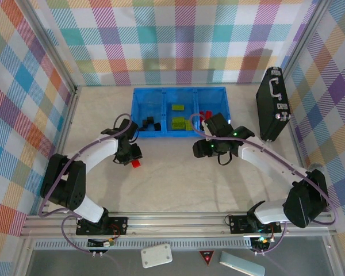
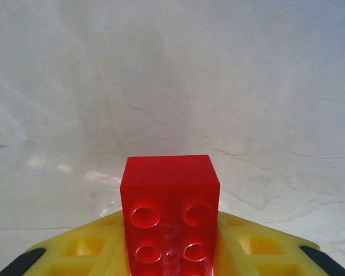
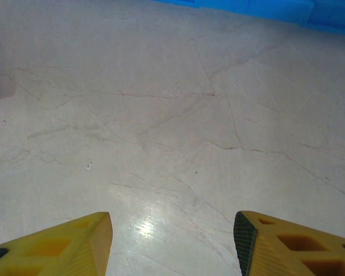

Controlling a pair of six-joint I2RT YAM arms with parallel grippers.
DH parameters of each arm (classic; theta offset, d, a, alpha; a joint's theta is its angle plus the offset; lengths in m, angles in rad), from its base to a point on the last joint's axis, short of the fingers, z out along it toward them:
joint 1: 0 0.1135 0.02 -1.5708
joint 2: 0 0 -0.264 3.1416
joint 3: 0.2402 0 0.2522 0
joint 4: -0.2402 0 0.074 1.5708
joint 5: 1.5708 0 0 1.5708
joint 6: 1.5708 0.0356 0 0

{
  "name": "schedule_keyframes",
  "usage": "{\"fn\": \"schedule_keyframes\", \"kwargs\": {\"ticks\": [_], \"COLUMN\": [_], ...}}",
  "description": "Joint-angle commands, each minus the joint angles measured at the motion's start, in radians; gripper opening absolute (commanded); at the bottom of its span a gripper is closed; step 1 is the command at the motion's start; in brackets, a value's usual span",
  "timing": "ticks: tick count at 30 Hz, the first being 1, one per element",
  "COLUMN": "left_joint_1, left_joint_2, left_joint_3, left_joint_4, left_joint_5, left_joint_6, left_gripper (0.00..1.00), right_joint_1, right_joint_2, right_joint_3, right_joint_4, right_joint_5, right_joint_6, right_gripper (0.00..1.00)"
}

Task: Sort the legos into containers by color
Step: Pick up the lego from the bottom-left of the table, then place the lego in the container.

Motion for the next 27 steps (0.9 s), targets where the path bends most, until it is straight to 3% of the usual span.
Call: {"fn": "schedule_keyframes", "kwargs": {"ticks": [1, 13, 27], "left_joint_1": [-0.038, -0.128, -0.232], "left_joint_2": [0.029, 0.054, 0.034], "left_joint_3": [0.067, 0.175, 0.290], "left_joint_4": [-0.020, 0.150, 0.275], "left_joint_5": [0.036, 0.229, 0.309], "left_joint_6": [0.004, -0.133, -0.282], "left_gripper": [0.36, 0.36, 0.36], "right_joint_1": [0.007, 0.007, 0.007], "right_joint_2": [-0.047, -0.164, -0.027], "right_joint_3": [-0.033, -0.241, -0.205], "right_joint_4": [0.028, 0.456, 0.678], "right_joint_5": [-0.045, -0.259, -0.377], "right_joint_6": [0.038, 0.223, 0.233], "right_gripper": [0.60, 0.60, 0.60]}}
